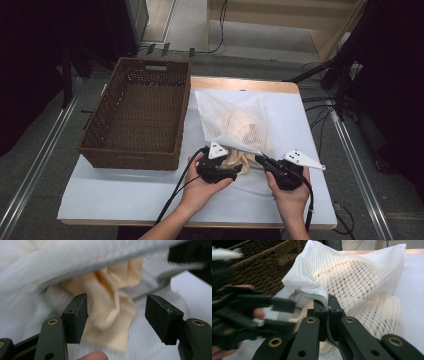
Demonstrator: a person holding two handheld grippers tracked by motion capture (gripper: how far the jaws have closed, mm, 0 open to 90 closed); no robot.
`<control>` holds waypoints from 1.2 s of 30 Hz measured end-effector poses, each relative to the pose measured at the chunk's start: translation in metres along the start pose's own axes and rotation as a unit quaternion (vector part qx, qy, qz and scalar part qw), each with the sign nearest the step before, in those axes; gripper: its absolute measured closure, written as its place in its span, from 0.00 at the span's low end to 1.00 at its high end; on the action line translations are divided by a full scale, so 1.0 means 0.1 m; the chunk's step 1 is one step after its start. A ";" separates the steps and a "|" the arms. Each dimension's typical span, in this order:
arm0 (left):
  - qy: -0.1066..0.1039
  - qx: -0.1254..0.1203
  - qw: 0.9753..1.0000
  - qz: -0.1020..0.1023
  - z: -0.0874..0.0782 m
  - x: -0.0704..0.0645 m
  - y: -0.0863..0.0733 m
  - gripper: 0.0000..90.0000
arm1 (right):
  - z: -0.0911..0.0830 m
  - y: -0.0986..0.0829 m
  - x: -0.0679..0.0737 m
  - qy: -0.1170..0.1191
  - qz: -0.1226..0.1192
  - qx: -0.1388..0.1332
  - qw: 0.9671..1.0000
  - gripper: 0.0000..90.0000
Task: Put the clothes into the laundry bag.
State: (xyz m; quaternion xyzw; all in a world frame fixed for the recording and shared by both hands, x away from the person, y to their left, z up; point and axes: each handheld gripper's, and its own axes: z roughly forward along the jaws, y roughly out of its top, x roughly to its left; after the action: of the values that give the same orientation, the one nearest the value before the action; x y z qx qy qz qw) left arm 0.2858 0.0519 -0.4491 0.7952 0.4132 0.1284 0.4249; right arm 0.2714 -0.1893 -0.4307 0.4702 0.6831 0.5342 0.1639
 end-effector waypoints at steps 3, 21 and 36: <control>0.051 0.031 0.998 0.003 -0.05 0.08 -0.18 0.41 | 0.01 -0.01 0.01 0.001 0.001 0.003 1.000 1.00; -0.053 0.076 0.995 -0.031 -0.19 0.24 -0.41 1.00 | 0.09 -0.08 0.04 0.000 -0.014 0.019 1.000 1.00; -0.003 0.061 0.997 -0.043 -0.24 0.20 -0.44 0.79 | 0.13 -0.10 0.10 0.002 -0.022 0.026 0.999 1.00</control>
State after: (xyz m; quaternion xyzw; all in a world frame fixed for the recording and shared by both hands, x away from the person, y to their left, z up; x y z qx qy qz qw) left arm 0.2608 0.0942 -0.4720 0.8012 0.4529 0.0817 0.3824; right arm 0.2708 -0.1735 -0.4419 0.4583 0.7069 0.5139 0.1617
